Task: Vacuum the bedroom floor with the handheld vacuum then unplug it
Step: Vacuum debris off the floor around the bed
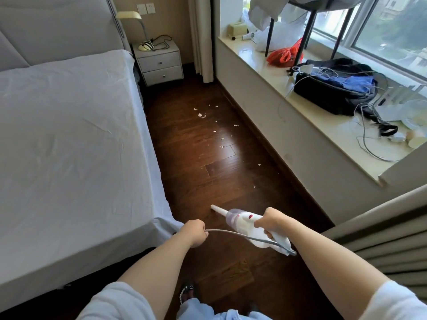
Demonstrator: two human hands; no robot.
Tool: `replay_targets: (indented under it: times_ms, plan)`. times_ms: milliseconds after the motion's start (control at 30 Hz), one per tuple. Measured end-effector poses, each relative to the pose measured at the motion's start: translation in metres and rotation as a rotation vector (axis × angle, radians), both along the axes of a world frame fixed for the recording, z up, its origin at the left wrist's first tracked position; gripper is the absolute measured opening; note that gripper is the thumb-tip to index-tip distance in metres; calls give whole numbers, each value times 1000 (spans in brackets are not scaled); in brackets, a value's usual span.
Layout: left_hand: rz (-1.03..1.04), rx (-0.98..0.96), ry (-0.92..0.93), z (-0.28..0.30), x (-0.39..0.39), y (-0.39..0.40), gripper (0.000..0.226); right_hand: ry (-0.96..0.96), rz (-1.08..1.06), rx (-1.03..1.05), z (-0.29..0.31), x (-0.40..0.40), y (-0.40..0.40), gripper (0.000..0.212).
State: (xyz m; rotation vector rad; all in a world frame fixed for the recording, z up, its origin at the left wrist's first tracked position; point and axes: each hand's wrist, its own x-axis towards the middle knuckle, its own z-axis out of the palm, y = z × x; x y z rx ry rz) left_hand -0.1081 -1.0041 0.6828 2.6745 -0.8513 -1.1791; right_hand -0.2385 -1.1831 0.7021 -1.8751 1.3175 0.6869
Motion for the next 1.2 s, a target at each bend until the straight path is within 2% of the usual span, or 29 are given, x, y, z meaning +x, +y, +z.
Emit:
replay_targets:
  times_ms: [167,333,533,900,1100,1200]
  plan:
    - [25,15,-15,2,-6,5,27,-44,65,73,-4,4,9,25]
    - [40,26,-27,4,-14,6,26,-41,74,46,-9,-6,15,39]
    - [-25,20,-46,4,-33,-14,26,-39,0,3,-11,-37,-2,40]
    - [-247,18,-29,-1,-87,-85,25,-21,-298,-74,-14,-139,-53,37]
    - [-363,21,-8,-6,-94,-114,25,16,-536,-62,-27,-174,-78,43]
    - [-409,12,15,-14,-91,-134,23,-27,-666,-66,-35,-186,-93,41]
